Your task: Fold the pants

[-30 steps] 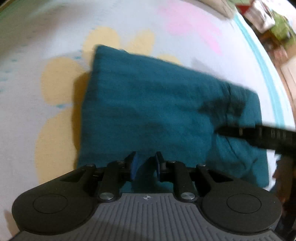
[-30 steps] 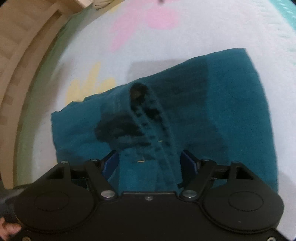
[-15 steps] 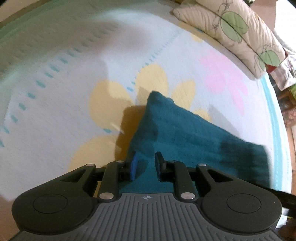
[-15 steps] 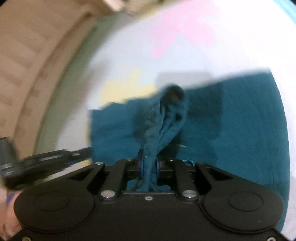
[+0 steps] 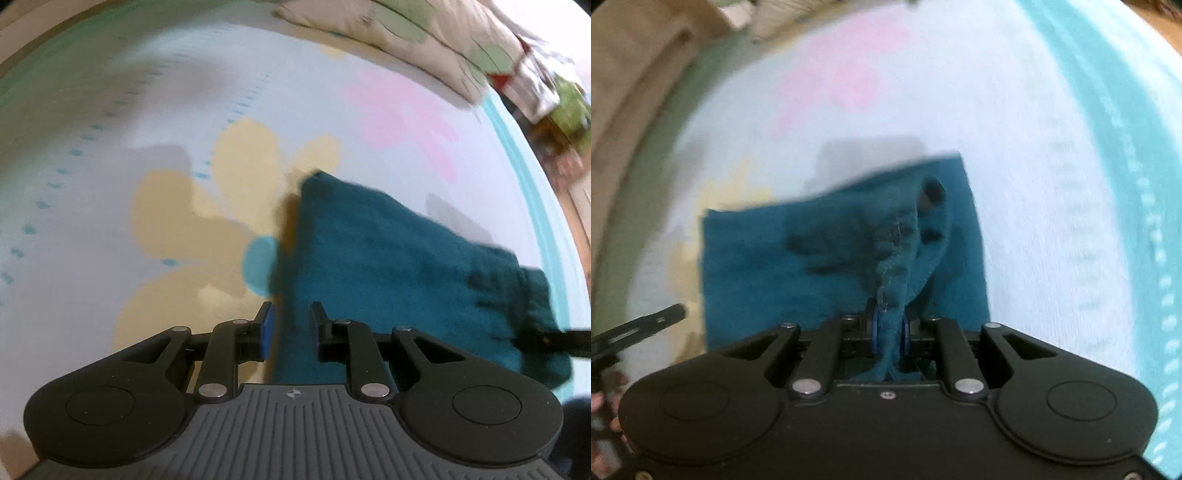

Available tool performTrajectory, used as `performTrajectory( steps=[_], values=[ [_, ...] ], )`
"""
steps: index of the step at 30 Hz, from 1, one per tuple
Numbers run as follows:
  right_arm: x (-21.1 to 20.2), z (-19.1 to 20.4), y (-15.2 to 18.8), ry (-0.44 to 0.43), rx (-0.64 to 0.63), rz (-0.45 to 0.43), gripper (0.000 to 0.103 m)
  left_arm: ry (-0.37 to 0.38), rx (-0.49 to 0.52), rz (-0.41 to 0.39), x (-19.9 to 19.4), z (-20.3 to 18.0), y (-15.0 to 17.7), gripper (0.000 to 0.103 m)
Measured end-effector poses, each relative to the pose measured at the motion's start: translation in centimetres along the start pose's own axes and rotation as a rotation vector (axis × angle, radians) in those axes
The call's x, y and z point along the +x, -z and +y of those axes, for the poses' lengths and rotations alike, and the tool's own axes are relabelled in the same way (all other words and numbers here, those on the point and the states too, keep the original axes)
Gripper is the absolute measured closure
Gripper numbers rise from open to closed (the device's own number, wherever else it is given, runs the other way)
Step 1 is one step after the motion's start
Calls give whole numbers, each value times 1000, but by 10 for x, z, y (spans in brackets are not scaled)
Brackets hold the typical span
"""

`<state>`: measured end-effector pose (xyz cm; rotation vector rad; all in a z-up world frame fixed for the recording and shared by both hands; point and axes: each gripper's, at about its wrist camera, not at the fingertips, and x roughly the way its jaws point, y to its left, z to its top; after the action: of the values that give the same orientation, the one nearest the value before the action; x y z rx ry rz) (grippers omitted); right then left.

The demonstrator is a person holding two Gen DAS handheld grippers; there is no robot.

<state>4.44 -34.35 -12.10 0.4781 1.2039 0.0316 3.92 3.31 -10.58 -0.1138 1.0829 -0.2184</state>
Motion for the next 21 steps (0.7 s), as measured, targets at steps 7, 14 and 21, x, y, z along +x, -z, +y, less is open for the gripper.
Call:
performTrajectory(
  steps=[7, 14, 21],
  values=[
    [-4, 15, -4, 66, 49, -52, 62, 68, 101, 46, 5, -21, 9, 83],
    [-48, 43, -2, 30, -12, -200, 62, 140, 197, 47, 2, -44, 19, 83],
    [-4, 88, 11, -60, -139, -14, 62, 170, 311, 152, 15, -66, 39, 83]
  ],
)
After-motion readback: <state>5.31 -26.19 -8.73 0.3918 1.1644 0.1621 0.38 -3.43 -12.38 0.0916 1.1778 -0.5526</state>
